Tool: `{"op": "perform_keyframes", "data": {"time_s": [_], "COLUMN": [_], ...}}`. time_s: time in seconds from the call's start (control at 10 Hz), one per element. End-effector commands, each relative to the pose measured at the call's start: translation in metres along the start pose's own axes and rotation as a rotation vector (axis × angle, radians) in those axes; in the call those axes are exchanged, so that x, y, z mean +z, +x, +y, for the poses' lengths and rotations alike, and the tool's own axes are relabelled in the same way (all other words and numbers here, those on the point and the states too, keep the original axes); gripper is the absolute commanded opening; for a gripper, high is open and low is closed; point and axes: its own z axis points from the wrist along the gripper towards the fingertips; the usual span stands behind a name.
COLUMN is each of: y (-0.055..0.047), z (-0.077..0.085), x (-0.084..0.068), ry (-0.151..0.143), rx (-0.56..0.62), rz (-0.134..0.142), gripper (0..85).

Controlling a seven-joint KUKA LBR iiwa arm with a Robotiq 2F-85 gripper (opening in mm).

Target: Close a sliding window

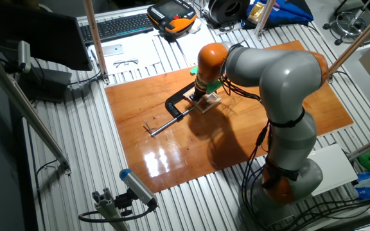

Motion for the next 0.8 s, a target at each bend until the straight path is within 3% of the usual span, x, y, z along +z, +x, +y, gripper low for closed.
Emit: {"op": "perform_keyframes", "data": {"time_s": [0.0,0.7], "y": [0.0,0.0031], "z": [0.0,-0.0009], "x": [0.0014,0.0018], "ry": [-0.004,-0.008], "rx": [-0.001,-0.004], "rz": [-0.004,0.017], "gripper": [0.0,0.0]}}
